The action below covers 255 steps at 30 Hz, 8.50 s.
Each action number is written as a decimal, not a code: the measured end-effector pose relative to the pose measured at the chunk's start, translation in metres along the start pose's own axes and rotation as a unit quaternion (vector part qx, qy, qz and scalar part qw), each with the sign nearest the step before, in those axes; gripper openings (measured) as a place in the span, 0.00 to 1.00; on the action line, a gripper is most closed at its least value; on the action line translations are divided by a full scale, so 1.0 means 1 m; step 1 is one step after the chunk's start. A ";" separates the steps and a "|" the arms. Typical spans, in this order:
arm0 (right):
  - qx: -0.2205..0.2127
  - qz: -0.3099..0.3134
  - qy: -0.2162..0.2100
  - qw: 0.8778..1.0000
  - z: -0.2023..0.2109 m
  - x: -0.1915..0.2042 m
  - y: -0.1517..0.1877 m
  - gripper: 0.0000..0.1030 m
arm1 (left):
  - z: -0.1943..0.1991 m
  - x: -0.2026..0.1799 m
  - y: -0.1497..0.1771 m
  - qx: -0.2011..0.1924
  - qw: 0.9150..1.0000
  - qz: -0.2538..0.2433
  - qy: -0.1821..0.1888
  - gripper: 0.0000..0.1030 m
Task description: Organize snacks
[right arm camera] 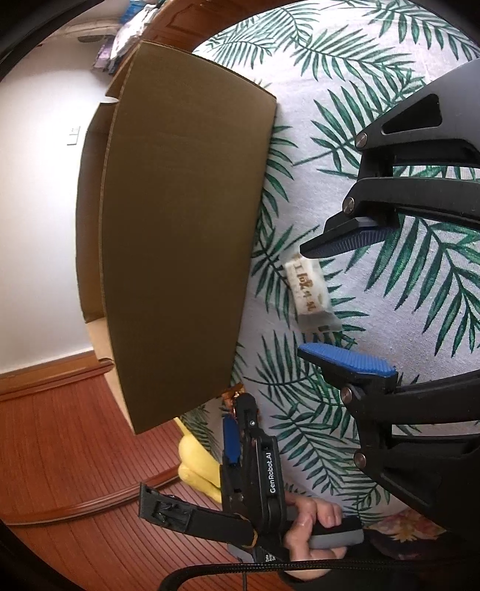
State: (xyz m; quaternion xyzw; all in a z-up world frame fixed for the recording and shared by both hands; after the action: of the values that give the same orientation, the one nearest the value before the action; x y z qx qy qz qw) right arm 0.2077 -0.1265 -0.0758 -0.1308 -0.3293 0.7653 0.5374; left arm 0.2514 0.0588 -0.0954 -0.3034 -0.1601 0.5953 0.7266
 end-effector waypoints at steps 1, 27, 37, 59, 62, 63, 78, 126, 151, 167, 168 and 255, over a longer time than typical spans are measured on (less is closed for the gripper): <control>0.003 0.000 -0.001 1.000 -0.001 0.001 0.001 0.48 | 0.000 -0.001 0.001 -0.003 1.000 -0.004 -0.003 0.46; 0.050 -0.009 0.003 0.999 -0.040 0.002 -0.015 0.53 | 0.003 -0.007 0.003 -0.010 1.000 -0.009 -0.002 0.25; 0.051 0.015 0.033 0.998 -0.049 0.009 -0.021 0.52 | 0.002 -0.006 0.002 -0.010 1.000 -0.008 -0.002 0.25; 0.048 0.037 0.041 0.997 -0.026 -0.001 0.000 0.21 | 0.002 -0.007 0.002 -0.009 1.000 -0.013 -0.007 0.25; 0.044 0.032 0.038 0.998 -0.020 -0.005 0.003 0.21 | 0.002 -0.008 0.003 -0.010 1.000 -0.012 -0.005 0.25; 0.044 0.031 0.036 0.998 -0.021 -0.005 0.003 0.21 | 0.002 -0.009 0.003 -0.010 1.000 -0.012 -0.006 0.25; 0.025 0.010 0.033 0.999 -0.003 -0.015 0.015 0.21 | 0.016 -0.024 0.010 -0.022 1.000 -0.020 0.010 0.21; -0.125 0.039 0.062 0.989 0.070 -0.046 -0.105 0.21 | 0.057 -0.080 -0.125 -0.138 0.988 -0.055 0.052 0.22; -0.079 0.045 0.025 0.996 -0.011 -0.047 -0.132 0.22 | 0.000 -0.066 -0.128 -0.103 0.993 -0.042 0.048 0.27; -0.056 0.019 0.009 0.998 -0.026 -0.054 -0.133 0.27 | 0.000 -0.066 -0.128 -0.101 0.993 -0.040 0.049 0.34; -0.057 0.017 0.011 0.998 -0.026 -0.055 -0.132 0.27 | 0.000 -0.065 -0.128 -0.101 0.993 -0.040 0.049 0.35; -0.207 -0.052 0.160 0.964 0.233 0.013 0.025 1.00 | 0.250 -0.144 0.059 -0.243 0.969 -0.008 -0.050 0.99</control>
State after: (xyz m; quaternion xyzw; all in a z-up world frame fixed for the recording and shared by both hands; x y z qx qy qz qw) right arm 0.0546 -0.2045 0.0846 -0.3426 -0.3963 0.6207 0.5833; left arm 0.0234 -0.0108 0.0768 -0.4393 -0.3383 0.5470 0.6272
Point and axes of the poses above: each gripper's, at about its wrist camera, not at the fingertips, and z roughly against the way its jaws point, x to its left, y to its underside, the point moved 3 cm from there along -z, roughly the way its jaws point, and after that the axes turned 5 degrees about y, right-handed, at the moved point
